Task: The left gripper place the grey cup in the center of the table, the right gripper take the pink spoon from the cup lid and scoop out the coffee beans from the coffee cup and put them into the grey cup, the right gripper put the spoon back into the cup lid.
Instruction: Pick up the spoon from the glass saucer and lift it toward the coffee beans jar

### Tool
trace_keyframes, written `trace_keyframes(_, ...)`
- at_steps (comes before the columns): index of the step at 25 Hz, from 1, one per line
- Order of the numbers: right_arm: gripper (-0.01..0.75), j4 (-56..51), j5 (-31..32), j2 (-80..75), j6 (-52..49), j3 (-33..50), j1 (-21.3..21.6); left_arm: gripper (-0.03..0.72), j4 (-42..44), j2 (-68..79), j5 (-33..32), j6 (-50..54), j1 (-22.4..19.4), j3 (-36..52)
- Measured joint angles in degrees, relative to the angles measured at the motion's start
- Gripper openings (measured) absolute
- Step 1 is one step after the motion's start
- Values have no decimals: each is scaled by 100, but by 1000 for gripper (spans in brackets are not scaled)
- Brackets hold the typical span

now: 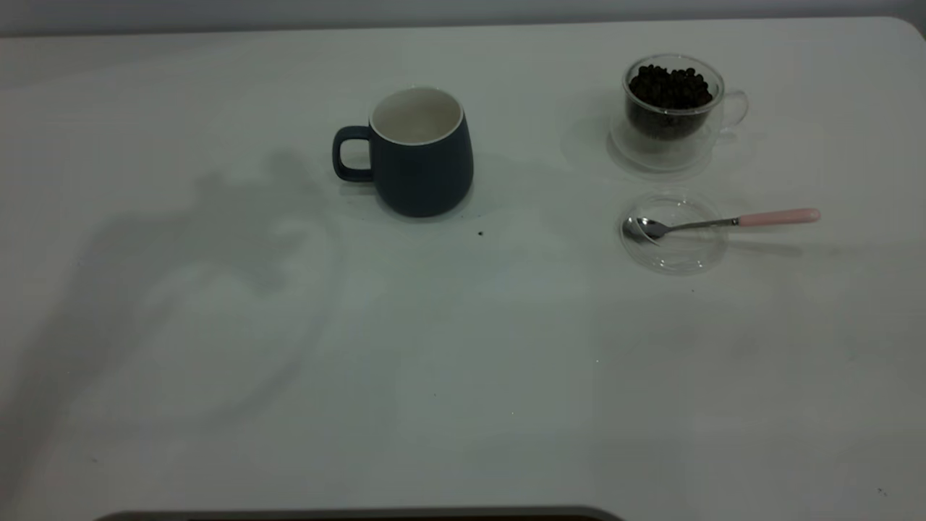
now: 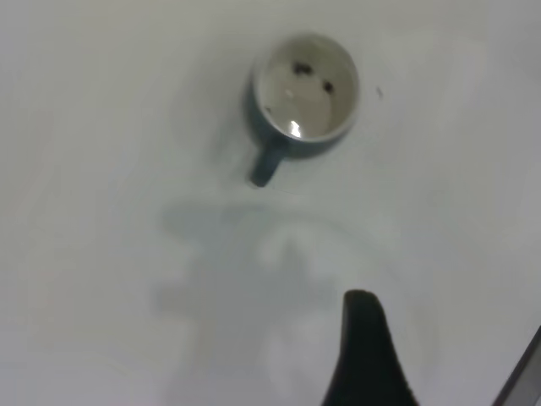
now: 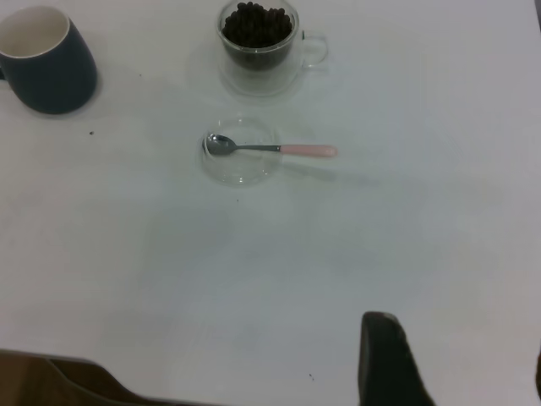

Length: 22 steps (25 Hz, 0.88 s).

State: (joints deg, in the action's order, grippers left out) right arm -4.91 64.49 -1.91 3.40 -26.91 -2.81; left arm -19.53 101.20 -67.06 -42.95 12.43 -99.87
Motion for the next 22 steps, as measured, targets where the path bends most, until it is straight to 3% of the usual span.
trace_keyframes(6,452,0,0,0,0,0,0,567,740,-1522,0,2674,0,174)
trace_keyframes(12,452,0,4,0,0,0,0,567,1688,-3464,0,3275,0,1718)
trace_keyframes(22,452,0,4,0,0,0,0,567,2161,-5911,0,4173,0,5054)
